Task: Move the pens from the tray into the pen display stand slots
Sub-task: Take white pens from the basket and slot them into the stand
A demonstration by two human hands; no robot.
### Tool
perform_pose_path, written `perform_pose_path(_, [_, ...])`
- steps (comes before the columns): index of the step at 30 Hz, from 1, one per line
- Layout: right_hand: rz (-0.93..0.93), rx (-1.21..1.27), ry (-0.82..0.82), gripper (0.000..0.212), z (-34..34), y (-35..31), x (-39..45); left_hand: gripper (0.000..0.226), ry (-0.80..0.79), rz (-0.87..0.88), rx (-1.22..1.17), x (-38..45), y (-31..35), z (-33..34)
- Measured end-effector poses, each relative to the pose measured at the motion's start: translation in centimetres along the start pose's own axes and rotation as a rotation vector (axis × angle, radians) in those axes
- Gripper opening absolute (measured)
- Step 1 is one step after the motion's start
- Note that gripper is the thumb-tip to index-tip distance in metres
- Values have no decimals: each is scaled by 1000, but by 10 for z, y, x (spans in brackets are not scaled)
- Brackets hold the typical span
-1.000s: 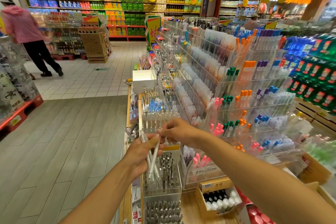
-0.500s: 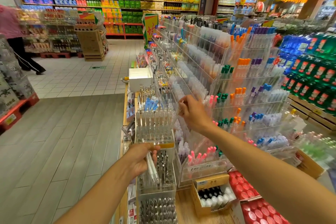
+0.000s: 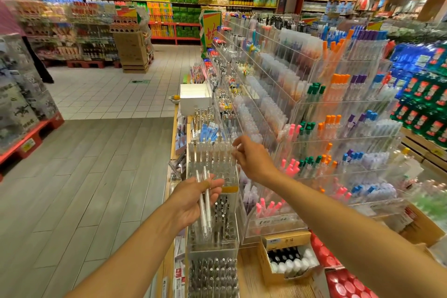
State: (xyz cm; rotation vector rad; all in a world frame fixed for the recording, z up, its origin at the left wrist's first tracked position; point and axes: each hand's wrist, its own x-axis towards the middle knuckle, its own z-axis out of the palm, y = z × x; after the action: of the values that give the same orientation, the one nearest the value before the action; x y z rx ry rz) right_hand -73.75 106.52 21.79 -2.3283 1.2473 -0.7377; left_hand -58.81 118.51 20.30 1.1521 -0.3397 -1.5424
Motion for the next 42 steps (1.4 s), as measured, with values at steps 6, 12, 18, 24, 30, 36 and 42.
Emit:
perform_pose_path(6, [92, 56, 44, 36, -5, -2, -3, 23, -67, 25, 39, -3, -1, 0])
perform_pose_path(12, [97, 455, -192, 5, -12, -16, -7, 29, -147, 44, 80, -3, 0, 2])
perform_pose_path(18, [139, 783, -458, 21, -14, -14, -13, 43, -280, 69, 29, -7, 4, 8])
perform_pose_path(24, [125, 899, -485, 14, -16, -17, -17, 40, -308, 73, -8, -9, 3, 9])
perform_pose_path(30, [96, 876, -357, 7, -22, -23, -18, 26, -157, 111, -8, -9, 2, 11])
perform_pose_path(36, [-43, 660, 103, 6, -34, -32, -11, 19, 150, 130, -73, -1, 0, 1])
perform_pose_path(42, [-117, 178, 102, 12, -31, -22, -7, 27, 330, 156, 14, 1, 2, -4])
